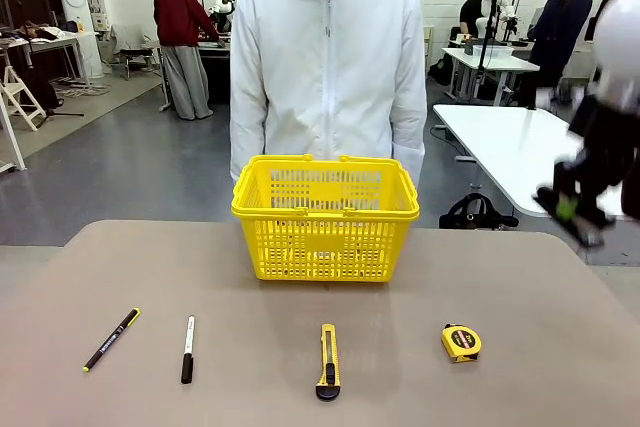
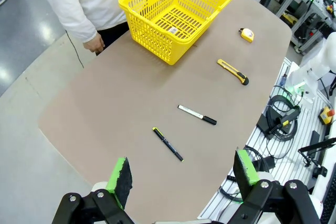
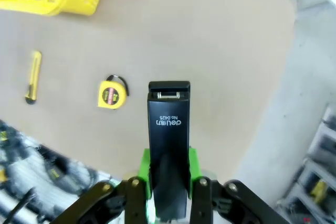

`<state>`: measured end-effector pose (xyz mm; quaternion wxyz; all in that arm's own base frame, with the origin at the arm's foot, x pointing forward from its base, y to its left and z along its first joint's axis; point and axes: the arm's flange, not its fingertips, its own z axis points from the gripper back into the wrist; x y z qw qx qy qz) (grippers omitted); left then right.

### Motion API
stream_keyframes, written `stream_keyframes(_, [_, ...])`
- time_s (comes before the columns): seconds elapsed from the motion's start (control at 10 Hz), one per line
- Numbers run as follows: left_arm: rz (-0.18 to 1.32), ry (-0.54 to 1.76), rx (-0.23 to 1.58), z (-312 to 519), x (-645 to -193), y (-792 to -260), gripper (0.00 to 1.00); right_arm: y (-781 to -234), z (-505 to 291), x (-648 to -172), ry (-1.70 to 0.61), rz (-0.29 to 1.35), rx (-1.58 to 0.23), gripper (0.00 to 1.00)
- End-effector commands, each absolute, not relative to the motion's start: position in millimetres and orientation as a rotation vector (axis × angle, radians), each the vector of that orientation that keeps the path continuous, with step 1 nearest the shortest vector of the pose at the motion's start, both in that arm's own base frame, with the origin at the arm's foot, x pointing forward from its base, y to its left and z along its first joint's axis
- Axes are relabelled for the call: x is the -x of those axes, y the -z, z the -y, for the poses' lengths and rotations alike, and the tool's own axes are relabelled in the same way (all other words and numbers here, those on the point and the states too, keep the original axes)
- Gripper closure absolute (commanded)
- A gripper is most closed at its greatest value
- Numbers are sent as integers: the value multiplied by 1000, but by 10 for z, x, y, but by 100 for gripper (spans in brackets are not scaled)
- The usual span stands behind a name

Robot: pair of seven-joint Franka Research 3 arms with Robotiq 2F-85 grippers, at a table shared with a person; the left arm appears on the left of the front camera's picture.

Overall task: Place the items the person wants into the basket.
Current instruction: Pick up the item the person points to and place it in the Market Basket.

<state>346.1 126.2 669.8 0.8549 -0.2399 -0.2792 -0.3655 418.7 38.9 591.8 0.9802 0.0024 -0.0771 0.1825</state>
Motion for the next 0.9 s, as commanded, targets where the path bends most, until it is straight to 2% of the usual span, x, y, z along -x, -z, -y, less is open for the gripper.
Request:
stream_keyframes(0.0, [593,778,512,-1279,-3450,-6713,0,-6286,-606,-4564,-393,143,-5,72])
stream_keyframes(0.2, [593,778,512,-1279,-3450,-6713,0,-6342,-1140,-4779,-601,172,-12,72])
stream_keyframes(0.5, [593,778,512,-1279,-3450,-6713,0,-6070,-2439,-5224,-937,183,-45,72])
stream_keyframes(0.8, [593,778,512,-1279,-3450,-6713,0,-5742,-3069,-5535,-1049,148,-81,72])
